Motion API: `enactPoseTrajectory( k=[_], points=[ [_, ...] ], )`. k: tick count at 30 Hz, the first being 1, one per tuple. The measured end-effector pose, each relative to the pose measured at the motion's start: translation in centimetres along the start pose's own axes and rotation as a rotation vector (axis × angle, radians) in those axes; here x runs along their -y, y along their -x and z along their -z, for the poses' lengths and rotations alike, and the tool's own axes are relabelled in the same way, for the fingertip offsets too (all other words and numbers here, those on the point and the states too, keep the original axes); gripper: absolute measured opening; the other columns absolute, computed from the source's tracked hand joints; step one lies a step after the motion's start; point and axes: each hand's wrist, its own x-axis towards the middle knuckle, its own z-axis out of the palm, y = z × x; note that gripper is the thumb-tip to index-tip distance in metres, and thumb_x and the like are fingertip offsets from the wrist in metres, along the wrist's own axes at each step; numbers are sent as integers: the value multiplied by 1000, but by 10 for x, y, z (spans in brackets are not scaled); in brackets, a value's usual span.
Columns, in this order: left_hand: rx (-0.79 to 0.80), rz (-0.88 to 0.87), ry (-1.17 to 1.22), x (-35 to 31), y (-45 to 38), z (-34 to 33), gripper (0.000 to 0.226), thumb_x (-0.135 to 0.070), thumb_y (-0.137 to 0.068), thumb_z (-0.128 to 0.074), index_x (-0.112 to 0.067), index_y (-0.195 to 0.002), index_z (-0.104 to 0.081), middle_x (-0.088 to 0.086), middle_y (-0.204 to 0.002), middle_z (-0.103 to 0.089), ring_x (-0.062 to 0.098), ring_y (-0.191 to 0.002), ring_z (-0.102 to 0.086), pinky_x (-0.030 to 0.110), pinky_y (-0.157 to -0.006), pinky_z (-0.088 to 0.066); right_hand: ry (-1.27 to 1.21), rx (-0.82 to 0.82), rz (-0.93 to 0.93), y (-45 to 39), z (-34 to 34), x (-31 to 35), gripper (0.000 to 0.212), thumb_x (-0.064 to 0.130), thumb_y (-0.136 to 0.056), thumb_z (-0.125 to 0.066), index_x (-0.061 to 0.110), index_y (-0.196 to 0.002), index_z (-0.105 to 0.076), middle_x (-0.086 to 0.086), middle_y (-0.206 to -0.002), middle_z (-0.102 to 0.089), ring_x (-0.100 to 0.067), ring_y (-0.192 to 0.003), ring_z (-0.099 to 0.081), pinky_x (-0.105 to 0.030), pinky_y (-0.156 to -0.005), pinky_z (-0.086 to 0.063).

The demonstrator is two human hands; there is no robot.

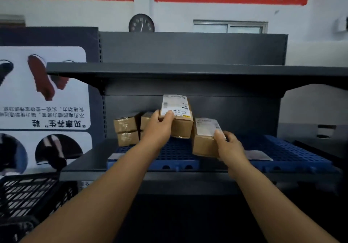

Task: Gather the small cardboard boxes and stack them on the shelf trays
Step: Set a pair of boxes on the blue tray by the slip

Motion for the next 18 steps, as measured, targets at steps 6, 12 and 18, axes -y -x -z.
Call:
enactPoseTrajectory(
  k=[6, 12, 18],
  points=[
    [37, 42, 1, 8, -52, -5, 42, -43, -96, -44, -20, -131, -48, -2, -118, -58, 18, -105, -55, 32, -90, -46, 208, 113, -31, -48, -45, 0, 48, 43, -98, -38, 10, -132, -49, -12, -124, -55, -24, -98, -50, -32, -81, -43],
    [89, 124, -70, 31, -92, -19, 49, -46, -95, -44, -19, -136, -45, 5, -130, -57, 24, -113, -56, 36, -96, -46, 252, 90, -107, -76, -83, -9, 50, 46, -98, -32, 10, -121, -57, -10, -119, -58, -23, -100, -54, -31, -88, -43],
    [107, 114, -176, 51, -111, -25, 55, -46, -97, -40, -9, -139, -41, 7, -138, -50, 26, -122, -50, 28, -91, -39, -132, 79, -217, -88, -80, -12, 73, 65, -92, -25, 16, -144, -37, -10, -146, -43, -29, -130, -43, -44, -111, -33]
  ],
)
